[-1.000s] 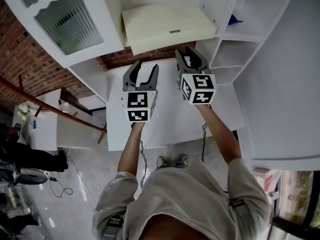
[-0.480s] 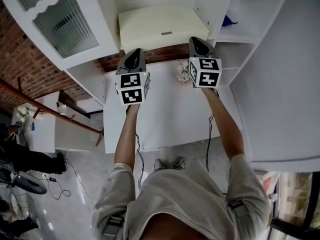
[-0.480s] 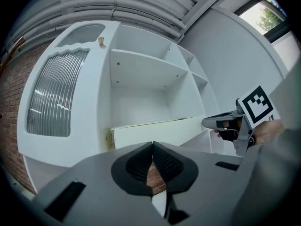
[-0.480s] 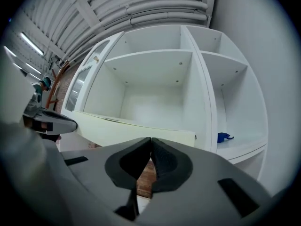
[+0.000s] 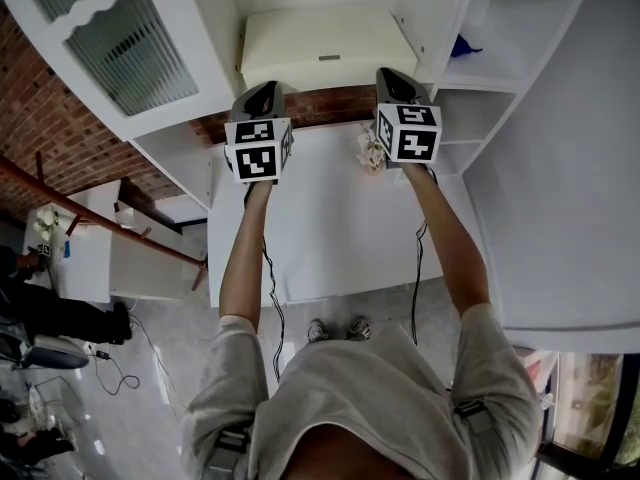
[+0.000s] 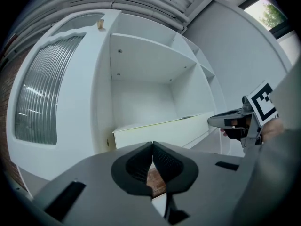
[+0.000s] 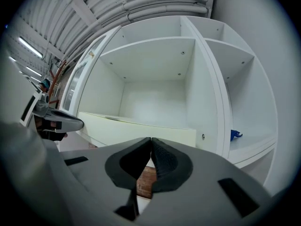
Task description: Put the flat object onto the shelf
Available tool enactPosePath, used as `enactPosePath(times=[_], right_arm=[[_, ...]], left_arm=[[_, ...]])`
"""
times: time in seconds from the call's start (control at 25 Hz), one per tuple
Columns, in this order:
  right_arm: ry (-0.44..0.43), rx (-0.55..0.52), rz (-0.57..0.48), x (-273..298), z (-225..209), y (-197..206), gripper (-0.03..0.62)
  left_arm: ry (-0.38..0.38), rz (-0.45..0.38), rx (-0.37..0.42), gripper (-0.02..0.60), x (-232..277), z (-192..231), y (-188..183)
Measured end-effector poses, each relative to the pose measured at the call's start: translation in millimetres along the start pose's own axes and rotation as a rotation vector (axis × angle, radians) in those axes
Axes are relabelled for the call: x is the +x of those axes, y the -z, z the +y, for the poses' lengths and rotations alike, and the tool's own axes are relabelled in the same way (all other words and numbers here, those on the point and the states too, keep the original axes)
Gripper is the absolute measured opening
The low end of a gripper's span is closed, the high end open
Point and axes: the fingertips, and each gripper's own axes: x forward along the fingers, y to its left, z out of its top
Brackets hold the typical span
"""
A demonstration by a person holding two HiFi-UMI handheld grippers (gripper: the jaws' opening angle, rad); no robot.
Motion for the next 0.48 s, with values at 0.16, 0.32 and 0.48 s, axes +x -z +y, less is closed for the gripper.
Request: enactPosePath(times=[0.16, 0.32, 0.48], right_arm=[[0.000, 0.006, -0.006, 2, -4, 0, 0.031], [-0.010, 0.030, -0.055, -8, -2, -4, 0.032], [-0.049, 0.044, -0.094, -22, 8, -9, 0.032]], left_arm=[[0.008, -0.013, 0.004, 0.015, 1, -3, -2], [0.003, -0.038, 0.006, 0.015, -7, -4, -3], [0.020, -0.079, -0.011, 0.015, -23, -9, -10]])
